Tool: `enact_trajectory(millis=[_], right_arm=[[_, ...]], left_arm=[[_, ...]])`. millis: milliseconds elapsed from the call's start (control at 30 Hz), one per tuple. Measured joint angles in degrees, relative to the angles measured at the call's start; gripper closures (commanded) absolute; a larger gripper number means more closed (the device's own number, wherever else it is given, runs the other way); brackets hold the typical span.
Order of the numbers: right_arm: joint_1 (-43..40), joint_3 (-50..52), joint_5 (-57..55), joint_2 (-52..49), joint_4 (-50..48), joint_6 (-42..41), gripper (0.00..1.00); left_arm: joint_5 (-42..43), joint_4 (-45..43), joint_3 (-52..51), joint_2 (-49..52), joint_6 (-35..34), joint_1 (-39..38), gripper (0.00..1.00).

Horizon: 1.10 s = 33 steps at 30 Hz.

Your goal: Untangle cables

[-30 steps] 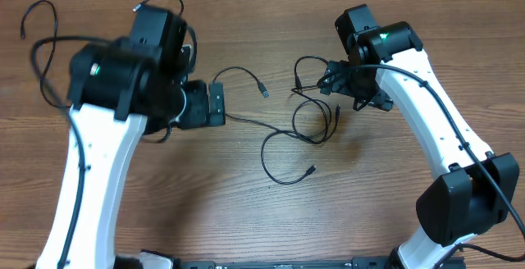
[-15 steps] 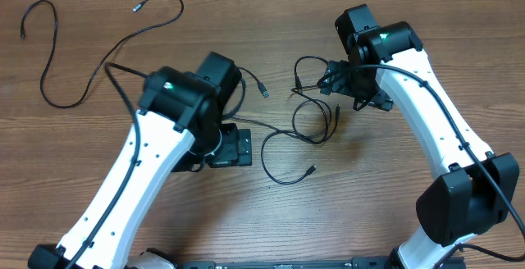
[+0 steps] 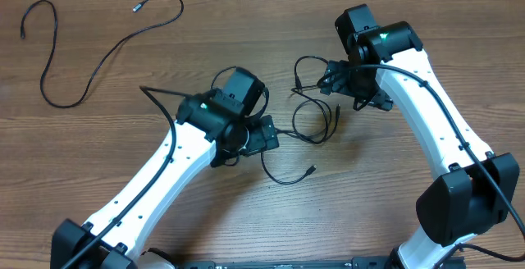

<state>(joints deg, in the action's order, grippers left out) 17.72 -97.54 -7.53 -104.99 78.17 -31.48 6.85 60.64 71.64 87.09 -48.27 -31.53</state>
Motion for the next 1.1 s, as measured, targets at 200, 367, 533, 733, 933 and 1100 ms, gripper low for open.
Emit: enact_trajectory(millis=[200,367,533,733,933,1100], right_arm=[[0.00,0.00,3.10,0.00,1.05,0.02,0.00],[0.00,0.00,8.11,0.00,0.13,0.00,0.00],[0.09,0.00,11.43,0.00,0.11,4.31,0.00],[2.58,1.07,16.20,0.04,-3.10,13.22,0.00],[6.36,11.23,17.31,0.33,-11.80,15.39,0.00],[6.32,15.08,14.34,0.33,-13.03,15.78,0.00]], left_arm=[[0.00,-1.95,-4.66,0.04,-2.75,0.00,0.00],[-1.62,-2.54,-4.72,0.04,-3.08,0.00,0.00],[-5.86,-3.26,-4.72,0.04,-5.75,0.87,0.00],[-7.32,-1.01,-4.72,0.04,-7.52,8.33,0.01],[-8.00,6.97,-4.79,0.04,-6.93,12.92,0.00],[-7.72,7.52,-5.35,0.04,-6.84,12.87,0.00]])
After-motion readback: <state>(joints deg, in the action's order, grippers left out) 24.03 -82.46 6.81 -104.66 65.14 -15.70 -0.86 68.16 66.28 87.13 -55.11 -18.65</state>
